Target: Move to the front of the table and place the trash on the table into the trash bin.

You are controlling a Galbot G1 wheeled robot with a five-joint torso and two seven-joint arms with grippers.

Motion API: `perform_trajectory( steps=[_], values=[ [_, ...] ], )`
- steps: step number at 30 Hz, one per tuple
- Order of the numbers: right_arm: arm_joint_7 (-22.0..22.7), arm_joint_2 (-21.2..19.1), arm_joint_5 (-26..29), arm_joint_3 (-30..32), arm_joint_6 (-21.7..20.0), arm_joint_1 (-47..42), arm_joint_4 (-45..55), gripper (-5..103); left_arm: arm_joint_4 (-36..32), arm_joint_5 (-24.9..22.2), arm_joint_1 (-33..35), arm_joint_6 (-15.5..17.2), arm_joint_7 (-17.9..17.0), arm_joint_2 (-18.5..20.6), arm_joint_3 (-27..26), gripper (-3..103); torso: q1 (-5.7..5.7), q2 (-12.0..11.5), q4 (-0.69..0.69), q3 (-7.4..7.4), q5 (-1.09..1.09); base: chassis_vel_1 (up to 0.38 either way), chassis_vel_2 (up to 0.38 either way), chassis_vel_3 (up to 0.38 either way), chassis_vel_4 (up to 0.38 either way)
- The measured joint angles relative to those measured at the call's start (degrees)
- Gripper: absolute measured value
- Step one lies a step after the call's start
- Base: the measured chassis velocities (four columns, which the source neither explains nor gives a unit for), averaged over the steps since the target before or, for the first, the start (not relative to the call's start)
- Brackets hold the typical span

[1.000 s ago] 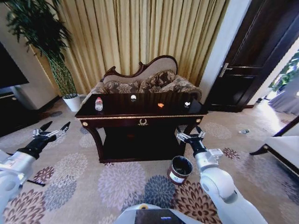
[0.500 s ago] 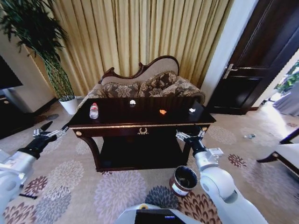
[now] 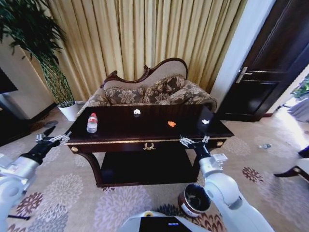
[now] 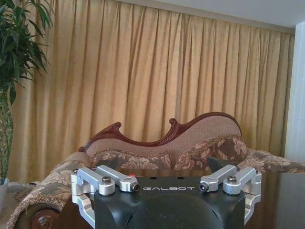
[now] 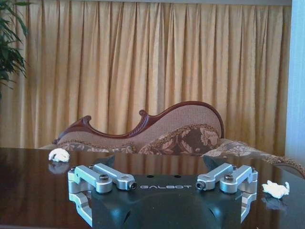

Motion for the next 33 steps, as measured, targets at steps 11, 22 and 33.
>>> perform_trajectory(
  steps=[11, 22, 33],
  values=[
    [5.4, -4.1, 6.6, -1.8, -3.0, 9.5, -6.3, 100, -0.7, -0.5, 0.3, 0.6, -0.9, -1.1, -0.8, 100, -0.07, 0.0, 0.01, -0.03, 0.01, -0.005, 0.002, -0.001, -0.004],
    [6.8, -8.3, 17.6, -1.7, -6.2, 20.8, -16.2, 100, 1.1, -0.4, 0.8, 0.1, 0.1, -1.3, -1.4, 100, -0.04, 0.0, 0.0, -0.02, 0.01, 0.0, 0.0, 0.0, 0.0],
    [2.7, -12.9, 20.2, -0.3, -6.4, 25.7, -24.4, 100, 1.9, 0.1, 0.2, 0.0, 0.4, -1.1, -0.4, 100, -0.03, 0.0, 0.0, -0.02, 0.01, 0.0, 0.0, 0.0, 0.0]
  ],
)
